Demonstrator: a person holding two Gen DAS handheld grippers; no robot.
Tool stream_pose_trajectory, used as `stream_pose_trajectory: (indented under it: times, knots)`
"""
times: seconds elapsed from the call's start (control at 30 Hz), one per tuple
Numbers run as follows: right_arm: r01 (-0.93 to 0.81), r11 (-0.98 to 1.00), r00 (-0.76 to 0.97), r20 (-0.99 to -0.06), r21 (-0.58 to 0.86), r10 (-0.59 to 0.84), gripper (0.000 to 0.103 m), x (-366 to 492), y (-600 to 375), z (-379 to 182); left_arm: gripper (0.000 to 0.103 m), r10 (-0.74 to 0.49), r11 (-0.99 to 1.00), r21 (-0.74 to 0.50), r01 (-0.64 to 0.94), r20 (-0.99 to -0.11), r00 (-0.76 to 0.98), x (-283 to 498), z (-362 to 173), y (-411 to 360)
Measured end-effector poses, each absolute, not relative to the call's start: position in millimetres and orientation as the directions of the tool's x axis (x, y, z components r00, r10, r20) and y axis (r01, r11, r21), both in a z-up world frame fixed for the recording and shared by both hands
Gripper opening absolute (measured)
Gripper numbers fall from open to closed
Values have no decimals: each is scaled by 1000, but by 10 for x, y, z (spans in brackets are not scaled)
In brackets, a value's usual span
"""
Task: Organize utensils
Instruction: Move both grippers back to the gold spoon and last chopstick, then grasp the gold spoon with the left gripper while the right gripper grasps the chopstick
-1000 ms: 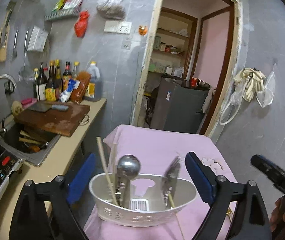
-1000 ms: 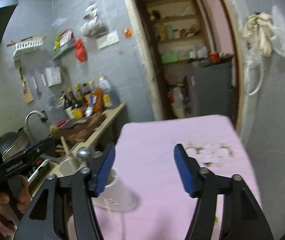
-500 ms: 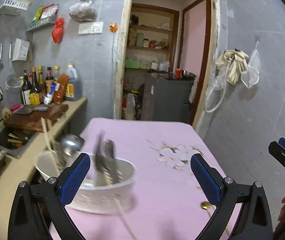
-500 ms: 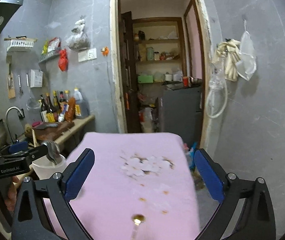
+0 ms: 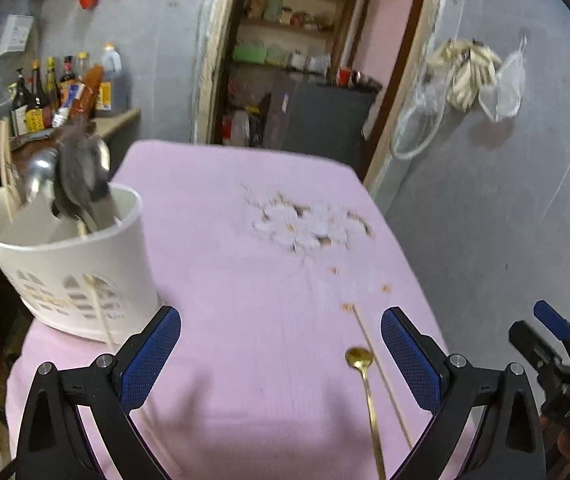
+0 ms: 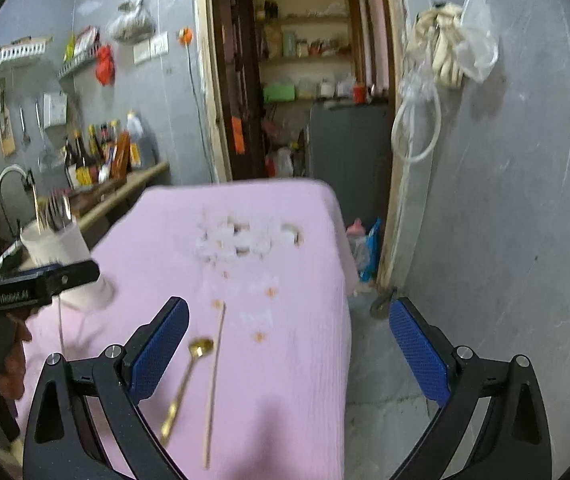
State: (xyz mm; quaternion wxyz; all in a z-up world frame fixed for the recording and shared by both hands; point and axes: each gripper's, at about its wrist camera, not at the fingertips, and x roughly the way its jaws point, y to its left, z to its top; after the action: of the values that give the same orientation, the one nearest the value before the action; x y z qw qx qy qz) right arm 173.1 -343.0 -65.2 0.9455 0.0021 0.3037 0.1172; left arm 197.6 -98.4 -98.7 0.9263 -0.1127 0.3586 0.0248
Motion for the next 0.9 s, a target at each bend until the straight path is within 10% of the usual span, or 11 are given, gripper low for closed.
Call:
stream_pose_trajectory:
  times: [0.13, 0.4, 0.9]
  knots:
    - [-259, 962, 717, -651, 85, 251, 97, 1750, -3374, -1028, 96, -88, 981, -184, -65, -714, 695, 2059, -1182, -1084]
    - [-340, 933, 602, -734, 120, 314, 67, 1729, -3162, -1541, 49, -247, 963, -263, 51, -799, 549, 2169, -1610, -1220]
    - [-413, 907, 610, -765, -83, 208, 58, 1562, -2823, -1625, 37, -304, 949, -305, 81, -814, 494, 2199, -1674, -1259]
